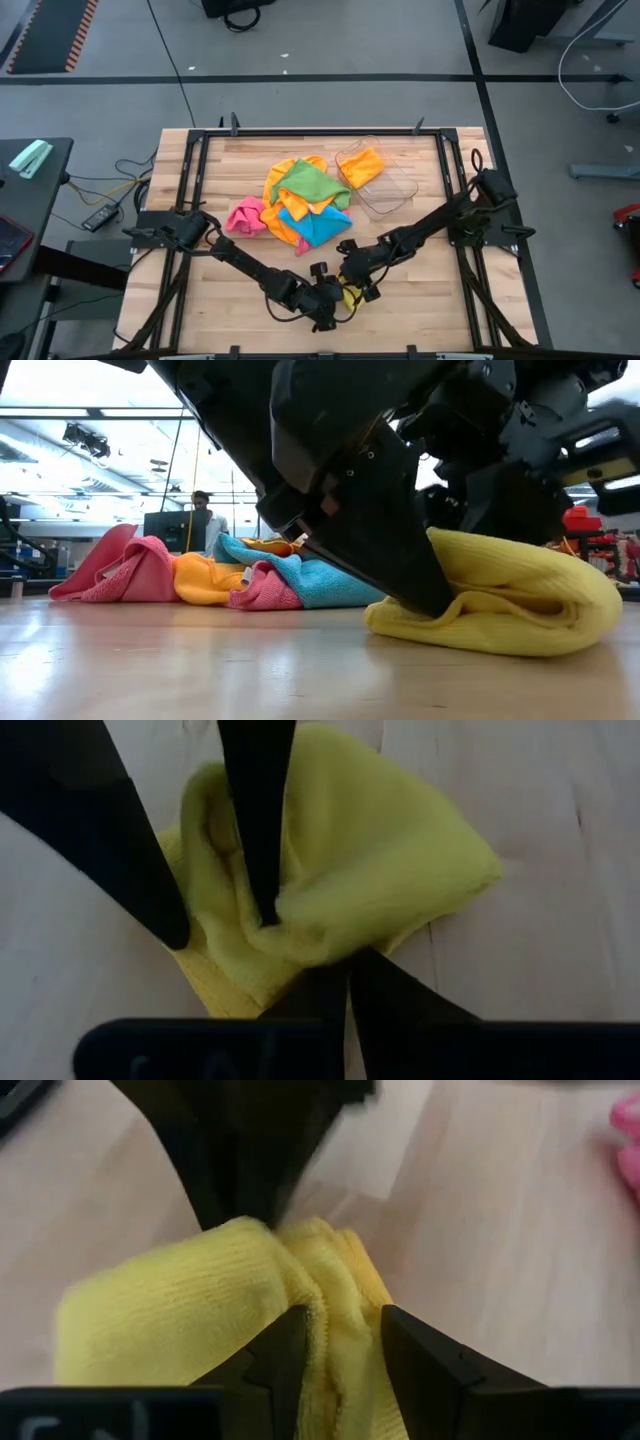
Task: Fold microfiber towels
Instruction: Fold the yellow towel
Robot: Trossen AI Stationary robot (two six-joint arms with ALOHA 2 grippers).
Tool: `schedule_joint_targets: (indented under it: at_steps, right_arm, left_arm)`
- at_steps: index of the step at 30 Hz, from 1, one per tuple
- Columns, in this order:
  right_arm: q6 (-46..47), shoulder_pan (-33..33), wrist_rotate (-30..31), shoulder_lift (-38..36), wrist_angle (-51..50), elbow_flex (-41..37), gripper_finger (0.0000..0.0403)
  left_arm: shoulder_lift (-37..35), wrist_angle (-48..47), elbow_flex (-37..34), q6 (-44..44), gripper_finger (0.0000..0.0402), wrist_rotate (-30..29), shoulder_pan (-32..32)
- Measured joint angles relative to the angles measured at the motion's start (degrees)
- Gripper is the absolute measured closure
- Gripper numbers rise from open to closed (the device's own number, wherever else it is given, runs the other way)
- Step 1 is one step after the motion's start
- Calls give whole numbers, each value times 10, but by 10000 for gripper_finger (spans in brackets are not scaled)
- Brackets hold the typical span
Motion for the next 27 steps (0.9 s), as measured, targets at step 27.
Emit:
schedule_joint_targets:
  at_steps: [27]
  right_arm:
    - [94, 1, -22, -2, -1, 0, 261]
  left_arm:
    - [-27, -15, 4, -38, 376, 2, 5]
